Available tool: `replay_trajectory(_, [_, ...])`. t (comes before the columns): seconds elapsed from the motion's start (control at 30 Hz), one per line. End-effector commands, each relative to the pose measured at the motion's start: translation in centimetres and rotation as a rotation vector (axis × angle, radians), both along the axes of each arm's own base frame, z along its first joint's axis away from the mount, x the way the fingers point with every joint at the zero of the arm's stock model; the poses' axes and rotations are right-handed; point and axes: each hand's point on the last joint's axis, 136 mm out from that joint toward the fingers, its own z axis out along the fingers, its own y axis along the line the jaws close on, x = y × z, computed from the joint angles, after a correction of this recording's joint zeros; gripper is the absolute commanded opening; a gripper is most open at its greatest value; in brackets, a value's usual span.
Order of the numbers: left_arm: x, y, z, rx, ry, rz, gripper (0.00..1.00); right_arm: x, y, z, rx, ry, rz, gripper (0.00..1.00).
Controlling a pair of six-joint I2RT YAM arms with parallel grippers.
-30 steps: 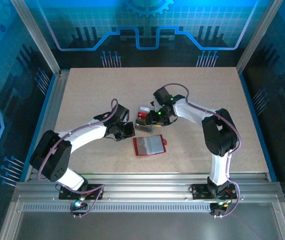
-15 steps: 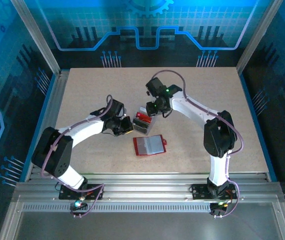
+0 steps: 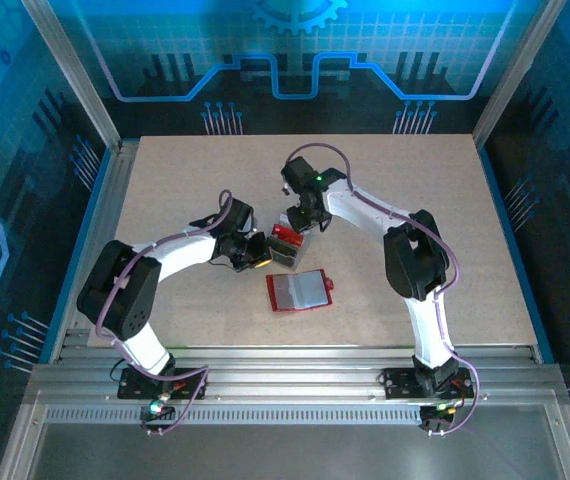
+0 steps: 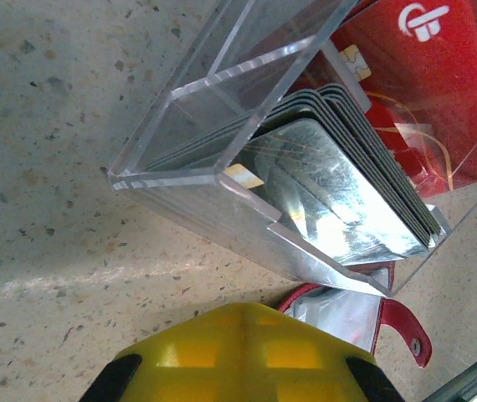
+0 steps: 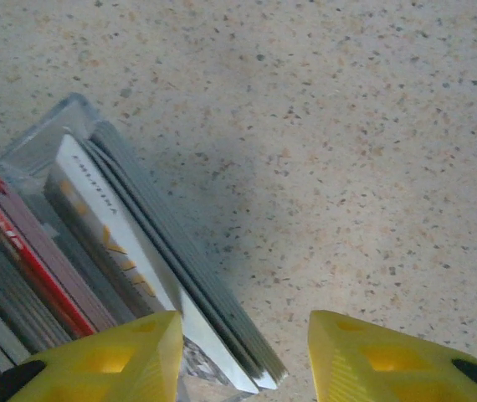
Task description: Put the credit cards into the card holder
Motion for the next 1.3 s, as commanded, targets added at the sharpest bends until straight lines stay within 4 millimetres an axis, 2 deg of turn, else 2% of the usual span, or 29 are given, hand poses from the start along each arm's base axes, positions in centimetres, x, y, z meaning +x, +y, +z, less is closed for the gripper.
replay_trajectory(0.0, [0.6,-0.6,0.2,-0.032,0.004,0.003,0.05,0.5,1.5,0.8,0.056,-0.008,0.049,0.47])
replay_trajectory(0.17, [0.7,-0.6,0.3,-0.035,0.000,0.006,0.05,1.0,1.8,-0.1,0.011,-0.013,0.056,0.47])
replay_trajectory(0.5, [0.8,-0.6,0.3,-0.031,-0.003,0.009,0.05,2.1,0.8,-1.1,-0.078,-0.048,0.053,0.46])
replay_trajectory(0.73, [1.0,-0.4,0.3,-0.021,-0.008,0.015,0.04,2.0,1.2,0.0,-0.064,-0.072,0.069,0.38])
replay_trajectory(0.9, [1.2,0.2,1.8,0.008,-0.047,0.025,0.04,1.8,1.5,0.3,-0.066,-0.075,0.082,0.29])
replay_trajectory(1.07, [1.5,0.5,3.6,0.017,-0.084,0.028,0.04,1.8,1.3,0.8,-0.080,-0.092,0.075,0.28])
replay_trajectory(1.27, [1.9,0.4,4.0,0.015,-0.090,0.032,0.04,2.0,1.0,1.2,-0.103,-0.102,0.072,0.25])
